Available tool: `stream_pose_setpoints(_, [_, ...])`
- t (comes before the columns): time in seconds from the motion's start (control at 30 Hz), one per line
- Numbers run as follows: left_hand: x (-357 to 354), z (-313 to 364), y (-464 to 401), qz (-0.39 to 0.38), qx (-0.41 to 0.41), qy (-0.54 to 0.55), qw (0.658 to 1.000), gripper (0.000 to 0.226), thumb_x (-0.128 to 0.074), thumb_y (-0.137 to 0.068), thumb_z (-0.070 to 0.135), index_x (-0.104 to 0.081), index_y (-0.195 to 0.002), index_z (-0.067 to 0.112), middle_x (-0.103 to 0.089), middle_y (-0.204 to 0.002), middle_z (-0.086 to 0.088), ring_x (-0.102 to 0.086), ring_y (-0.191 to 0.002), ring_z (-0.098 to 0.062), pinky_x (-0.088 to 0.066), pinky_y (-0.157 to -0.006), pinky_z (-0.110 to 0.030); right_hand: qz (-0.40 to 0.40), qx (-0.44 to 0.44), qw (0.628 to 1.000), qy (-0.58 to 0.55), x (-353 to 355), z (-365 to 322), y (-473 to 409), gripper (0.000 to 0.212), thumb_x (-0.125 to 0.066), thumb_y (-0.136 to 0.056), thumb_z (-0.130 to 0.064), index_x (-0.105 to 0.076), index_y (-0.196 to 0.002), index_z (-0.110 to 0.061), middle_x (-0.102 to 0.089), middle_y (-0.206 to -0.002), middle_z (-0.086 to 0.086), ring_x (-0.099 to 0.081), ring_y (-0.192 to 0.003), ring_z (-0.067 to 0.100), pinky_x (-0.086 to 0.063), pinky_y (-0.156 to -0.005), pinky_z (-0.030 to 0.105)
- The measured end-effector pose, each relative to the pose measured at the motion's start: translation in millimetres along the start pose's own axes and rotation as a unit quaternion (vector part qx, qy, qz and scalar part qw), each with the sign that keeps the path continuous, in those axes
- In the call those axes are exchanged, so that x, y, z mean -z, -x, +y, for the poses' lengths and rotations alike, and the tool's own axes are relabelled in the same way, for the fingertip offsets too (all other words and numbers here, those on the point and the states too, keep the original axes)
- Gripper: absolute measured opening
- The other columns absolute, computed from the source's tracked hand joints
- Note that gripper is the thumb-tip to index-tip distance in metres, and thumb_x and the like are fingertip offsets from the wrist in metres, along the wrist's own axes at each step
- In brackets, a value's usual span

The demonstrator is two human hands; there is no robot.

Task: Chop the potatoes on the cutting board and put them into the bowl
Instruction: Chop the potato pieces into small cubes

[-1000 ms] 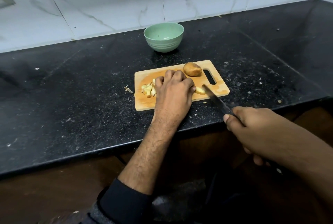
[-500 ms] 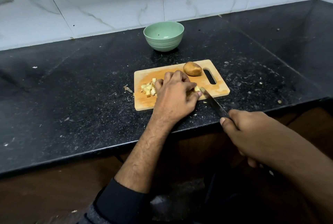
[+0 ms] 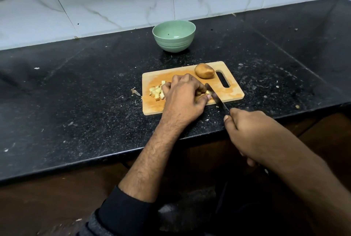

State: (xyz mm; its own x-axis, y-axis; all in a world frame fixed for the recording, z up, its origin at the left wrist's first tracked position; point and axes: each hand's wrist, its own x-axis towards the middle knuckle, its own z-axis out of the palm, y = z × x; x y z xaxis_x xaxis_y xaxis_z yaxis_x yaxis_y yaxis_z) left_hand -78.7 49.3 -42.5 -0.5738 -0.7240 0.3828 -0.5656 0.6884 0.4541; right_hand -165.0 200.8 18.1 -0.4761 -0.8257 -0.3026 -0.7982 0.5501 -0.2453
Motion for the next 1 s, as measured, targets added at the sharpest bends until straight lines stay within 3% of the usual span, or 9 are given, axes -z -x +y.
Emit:
stream_pose_setpoints(0.27, [-1.5, -2.6, -1.7, -0.010, -0.005, 0.012, 1.000, 0.011, -0.071, -0.087, 0.043, -0.070, -0.092, 0.033, -0.054, -0.103, 0.019, -0.037, -0.110, -0.008, -0.020, -0.089, -0.036, -0.041, -0.019, 0.998, 0.034, 9.0, -9.0, -14.4, 0.020, -0.035, -0.108, -0.031, -0.050, -0.108, -0.018, -0.059, -0.082, 0.005, -0.060, -0.054, 0.019, -0.061, -0.065, 0.039])
stream_pose_setpoints(0.47, [-3.1, -3.9, -1.5, -0.003, 0.004, 0.021, 1.000, 0.015, -0.072, -0.087, 0.044, -0.074, -0.094, 0.031, -0.053, -0.102, 0.021, -0.030, -0.106, -0.002, -0.017, -0.089, -0.034, -0.096, -0.022, 0.995, 0.019, 9.9, -4.9, 1.4, 0.020, -0.038, -0.109, -0.026, -0.049, -0.114, -0.011, -0.060, -0.089, 0.010, -0.062, -0.059, 0.021, -0.054, -0.056, 0.030])
stream_pose_setpoints(0.53, [-2.8, -3.5, -1.7, -0.001, 0.000, 0.020, 1.000, 0.015, -0.072, -0.087, 0.043, -0.074, -0.094, 0.031, -0.052, -0.101, 0.021, -0.028, -0.105, -0.002, -0.017, -0.088, -0.034, -0.082, -0.009, 0.996, 0.027, 6.5, 2.6, 14.5, 0.018, -0.041, -0.108, -0.024, -0.051, -0.112, -0.010, -0.056, -0.080, 0.003, -0.057, -0.060, 0.015, -0.046, -0.055, 0.022])
stream_pose_setpoints(0.6, [-2.4, -3.7, -1.1, 0.004, -0.003, 0.014, 1.000, 0.015, -0.072, -0.086, 0.044, -0.074, -0.095, 0.031, -0.052, -0.100, 0.020, -0.029, -0.106, -0.003, -0.019, -0.089, -0.035, -0.070, 0.007, 0.997, 0.012, 7.3, 10.6, 24.1, 0.024, -0.036, -0.109, -0.028, -0.054, -0.104, -0.013, -0.054, -0.071, -0.001, -0.052, -0.046, 0.008, -0.038, -0.047, 0.016])
stream_pose_setpoints(0.7, [-2.7, -3.2, 2.4, 0.022, -0.013, -0.008, 1.000, 0.021, -0.068, -0.086, 0.050, -0.073, -0.095, 0.031, -0.052, -0.102, 0.017, -0.036, -0.110, -0.009, -0.023, -0.092, -0.039, -0.061, 0.002, 0.997, -0.041, 14.8, 20.2, 31.9, 0.032, -0.032, -0.107, -0.040, -0.054, -0.095, -0.021, -0.061, -0.066, 0.001, -0.055, -0.035, 0.007, -0.046, -0.048, 0.023])
stream_pose_setpoints(0.87, [-5.3, 9.8, 10.0, 0.048, -0.041, -0.141, 0.988, 0.053, -0.045, -0.086, 0.072, -0.068, -0.097, 0.025, -0.055, -0.106, 0.004, -0.044, -0.111, -0.020, -0.029, -0.095, -0.046, -0.009, 0.000, 0.994, -0.106, 23.0, 25.7, 28.9, 0.032, -0.034, -0.106, -0.042, -0.053, -0.091, -0.022, -0.065, -0.053, 0.005, -0.066, -0.042, 0.022, -0.056, -0.048, 0.033])
stream_pose_setpoints(1.0, [-5.7, 15.4, 4.6, 0.044, -0.010, -0.136, 0.990, 0.047, -0.050, -0.086, 0.067, -0.068, -0.095, 0.024, -0.055, -0.107, 0.004, -0.043, -0.111, -0.020, -0.027, -0.096, -0.044, -0.009, -0.010, 0.995, -0.098, 16.9, 31.6, 20.0, 0.032, -0.034, -0.107, -0.042, -0.052, -0.090, -0.022, -0.064, -0.052, 0.003, -0.067, -0.042, 0.020, -0.052, -0.044, 0.029])
